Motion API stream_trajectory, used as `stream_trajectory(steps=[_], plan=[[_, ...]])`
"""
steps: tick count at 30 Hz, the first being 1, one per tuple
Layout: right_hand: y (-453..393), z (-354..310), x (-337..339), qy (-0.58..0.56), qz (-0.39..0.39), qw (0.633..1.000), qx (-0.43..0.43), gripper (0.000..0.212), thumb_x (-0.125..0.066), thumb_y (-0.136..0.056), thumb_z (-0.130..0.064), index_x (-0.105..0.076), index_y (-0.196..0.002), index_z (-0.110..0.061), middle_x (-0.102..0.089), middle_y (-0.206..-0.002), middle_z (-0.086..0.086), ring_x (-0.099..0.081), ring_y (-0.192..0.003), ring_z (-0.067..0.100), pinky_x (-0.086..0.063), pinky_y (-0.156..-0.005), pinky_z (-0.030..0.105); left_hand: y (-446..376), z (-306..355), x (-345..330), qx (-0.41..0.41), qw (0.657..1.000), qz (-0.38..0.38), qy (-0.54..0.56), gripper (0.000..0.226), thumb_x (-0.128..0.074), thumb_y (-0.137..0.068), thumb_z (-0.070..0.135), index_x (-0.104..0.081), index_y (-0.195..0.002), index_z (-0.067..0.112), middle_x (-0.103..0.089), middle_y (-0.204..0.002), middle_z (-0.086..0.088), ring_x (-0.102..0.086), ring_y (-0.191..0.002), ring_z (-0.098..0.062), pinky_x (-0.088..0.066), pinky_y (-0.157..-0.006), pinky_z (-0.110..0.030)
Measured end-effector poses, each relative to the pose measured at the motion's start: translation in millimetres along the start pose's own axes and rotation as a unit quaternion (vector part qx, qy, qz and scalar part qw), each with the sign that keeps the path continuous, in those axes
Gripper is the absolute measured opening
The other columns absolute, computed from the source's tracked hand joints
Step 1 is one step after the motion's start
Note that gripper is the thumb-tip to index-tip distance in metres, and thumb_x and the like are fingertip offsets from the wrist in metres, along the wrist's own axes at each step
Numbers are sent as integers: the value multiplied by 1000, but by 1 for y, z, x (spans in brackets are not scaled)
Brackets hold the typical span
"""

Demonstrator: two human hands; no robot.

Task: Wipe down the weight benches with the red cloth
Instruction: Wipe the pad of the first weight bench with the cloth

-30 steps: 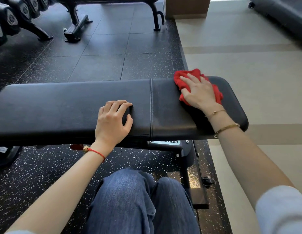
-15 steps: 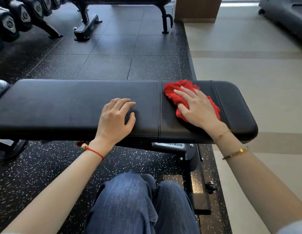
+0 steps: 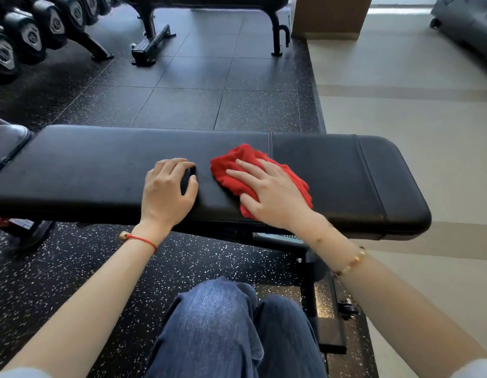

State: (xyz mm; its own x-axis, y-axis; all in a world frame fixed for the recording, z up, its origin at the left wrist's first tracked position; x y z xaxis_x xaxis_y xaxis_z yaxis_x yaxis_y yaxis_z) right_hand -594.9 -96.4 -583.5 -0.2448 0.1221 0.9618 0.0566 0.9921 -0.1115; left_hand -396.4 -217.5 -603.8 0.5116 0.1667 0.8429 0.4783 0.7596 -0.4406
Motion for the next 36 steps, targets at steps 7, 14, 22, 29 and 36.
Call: stream_trajectory(steps=[7,14,22,29,36], plan=[[-45,36,9,20,18,994,-101,52,-43,-97,-39,-37,-148,-36,-28,-161,-5,-25,-146,27,-10,-123,38,1,0,-2,11,1000,-2,-5,36,-49,-91,32,-67,-116,14,-66,-121,0,-55,-119,-23,-40,-100,-40],[-89,-25,-11,7,-22,1000,-22,53,-44,-95,-39,-38,-147,-38,-27,-161,-8,-26,-145,28,-12,-122,40,0,-1,1,13,1000,-3,-3,34,-49,-89,29,-67,-115,15,-67,-121,0,-55,-118,-23,-41,-99,-39],[-18,15,8,9,23,1000,-5,53,-47,-89,-35,-49,-142,-32,-38,-156,-5,-33,-144,22,-13,-123,36,0,-4,0,9,1000,9,25,27,-50,-88,27,-66,-107,15,-68,-115,1,-57,-113,-23,-42,-96,-39],[-54,41,11,34,36,985,-163,50,-43,-96,-39,-41,-146,-35,-27,-161,-3,-27,-144,31,-12,-122,42,2,-2,1,12,1000,3,20,30,-48,-88,29,-65,-108,14,-68,-113,0,-57,-112,-25,-41,-95,-40],[3,1,2,10,16,999,-41,54,-47,-91,-36,-43,-145,-38,-32,-159,-9,-27,-145,25,-14,-122,41,4,0,3,11,1000,-3,22,32,-49,-87,28,-65,-111,13,-67,-117,-3,-56,-115,-27,-41,-98,-42]])
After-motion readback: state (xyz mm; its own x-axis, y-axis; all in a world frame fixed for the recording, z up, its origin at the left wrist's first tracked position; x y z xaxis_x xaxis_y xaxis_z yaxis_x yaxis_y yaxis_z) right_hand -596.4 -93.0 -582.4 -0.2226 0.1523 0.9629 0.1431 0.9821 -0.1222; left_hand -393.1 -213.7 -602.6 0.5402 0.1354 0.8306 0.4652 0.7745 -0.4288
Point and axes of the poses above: each hand's wrist, its own y-axis away from the middle knuckle, its own x-axis out of the back of the hand, z = x × y, the point moved 1 cm from there along -y, towards the middle knuckle
